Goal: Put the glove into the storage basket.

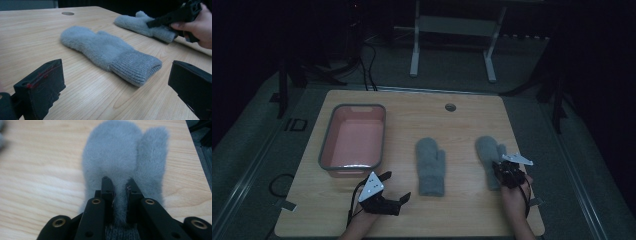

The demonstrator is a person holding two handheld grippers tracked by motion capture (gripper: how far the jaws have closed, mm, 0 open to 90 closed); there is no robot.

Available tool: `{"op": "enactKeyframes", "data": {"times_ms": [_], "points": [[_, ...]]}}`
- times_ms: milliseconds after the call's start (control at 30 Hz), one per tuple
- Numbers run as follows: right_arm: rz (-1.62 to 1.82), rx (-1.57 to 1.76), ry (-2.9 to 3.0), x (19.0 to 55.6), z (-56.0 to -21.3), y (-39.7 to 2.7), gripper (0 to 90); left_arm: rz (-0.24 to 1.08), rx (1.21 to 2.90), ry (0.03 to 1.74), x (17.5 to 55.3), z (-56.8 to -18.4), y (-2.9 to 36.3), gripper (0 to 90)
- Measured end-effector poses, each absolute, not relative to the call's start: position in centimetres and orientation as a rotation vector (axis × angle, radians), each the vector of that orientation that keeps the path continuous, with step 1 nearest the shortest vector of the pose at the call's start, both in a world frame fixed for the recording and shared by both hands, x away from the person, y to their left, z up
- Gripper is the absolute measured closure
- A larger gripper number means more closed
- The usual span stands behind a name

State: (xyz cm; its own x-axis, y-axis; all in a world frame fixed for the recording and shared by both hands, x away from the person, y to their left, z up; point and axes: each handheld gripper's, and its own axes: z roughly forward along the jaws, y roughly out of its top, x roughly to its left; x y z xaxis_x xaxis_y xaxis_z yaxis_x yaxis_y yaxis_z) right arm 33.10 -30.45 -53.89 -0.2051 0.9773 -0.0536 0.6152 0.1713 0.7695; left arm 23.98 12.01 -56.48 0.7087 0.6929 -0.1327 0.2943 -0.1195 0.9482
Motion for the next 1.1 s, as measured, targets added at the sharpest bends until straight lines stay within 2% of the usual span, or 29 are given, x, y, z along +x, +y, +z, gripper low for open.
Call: {"op": "enactKeyframes", "data": {"times_ms": [600,833,1100], "points": [[1.054,1.534,1.804,32.1,-48.2,-23.0,81.5,0.402,1.685,0.77,24.2,-55.9,12.2,0.8],[1.093,1.502,1.86,31.1,-47.8,-18.3,81.5,0.422,1.691,0.773,23.9,-55.7,12.2,0.8],[1.134,1.567,1.844,30.6,-48.2,-14.5,81.4,0.518,1.674,0.851,23.5,-55.3,12.3,0.8]]}}
